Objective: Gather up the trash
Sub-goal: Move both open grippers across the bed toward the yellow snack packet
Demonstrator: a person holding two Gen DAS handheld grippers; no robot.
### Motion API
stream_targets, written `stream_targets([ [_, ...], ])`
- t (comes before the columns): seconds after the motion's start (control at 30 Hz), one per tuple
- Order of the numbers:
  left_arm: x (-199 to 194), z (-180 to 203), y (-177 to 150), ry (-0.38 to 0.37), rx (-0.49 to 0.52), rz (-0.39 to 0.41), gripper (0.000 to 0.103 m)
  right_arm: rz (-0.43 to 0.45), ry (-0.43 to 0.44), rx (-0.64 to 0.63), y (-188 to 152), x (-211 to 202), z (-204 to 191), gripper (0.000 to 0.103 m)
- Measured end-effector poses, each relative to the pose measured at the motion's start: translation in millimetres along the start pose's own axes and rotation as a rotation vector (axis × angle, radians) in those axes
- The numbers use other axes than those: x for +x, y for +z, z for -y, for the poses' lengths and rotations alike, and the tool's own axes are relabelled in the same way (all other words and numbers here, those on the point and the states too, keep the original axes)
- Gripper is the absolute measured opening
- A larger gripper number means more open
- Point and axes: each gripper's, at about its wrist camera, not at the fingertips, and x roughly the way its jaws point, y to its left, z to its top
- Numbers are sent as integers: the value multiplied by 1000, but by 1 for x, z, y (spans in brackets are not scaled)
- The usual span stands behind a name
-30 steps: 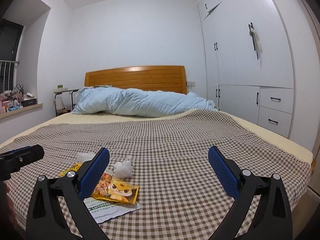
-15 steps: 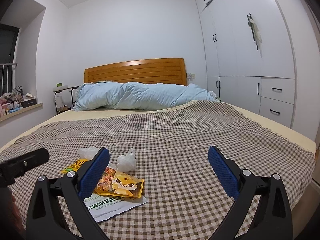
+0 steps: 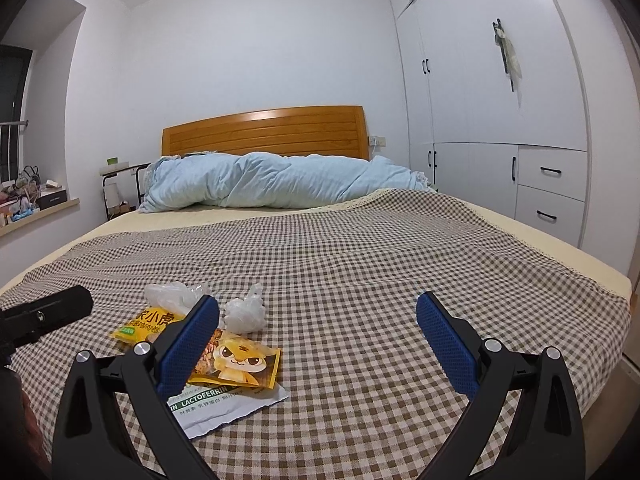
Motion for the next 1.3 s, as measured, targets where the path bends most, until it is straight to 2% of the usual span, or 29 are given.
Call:
stream_targets([
  [0.3, 11, -7, -6, -16, -22, -56, 95, -22, 1, -13, 0, 1, 0, 95],
  [0.53, 11, -17, -5, 2, -30, -48, 95, -38, -13, -22, 5, 2, 6, 95],
  [0.7, 13, -21, -4, 17, -32, -53, 95, -98, 36, 21, 3, 13, 13, 95],
  [0.93, 19, -15, -3, 43, 14, -71, 95, -139, 4, -35, -5, 23, 1, 95],
  [1.1, 16, -17, 4, 61, 31, -57, 95, -154, 50, -36, -1, 32, -8, 95],
  [1.3, 20, -34, 27, 96, 40, -46, 95, -194, 75, -20, 11, 69, -27, 95],
])
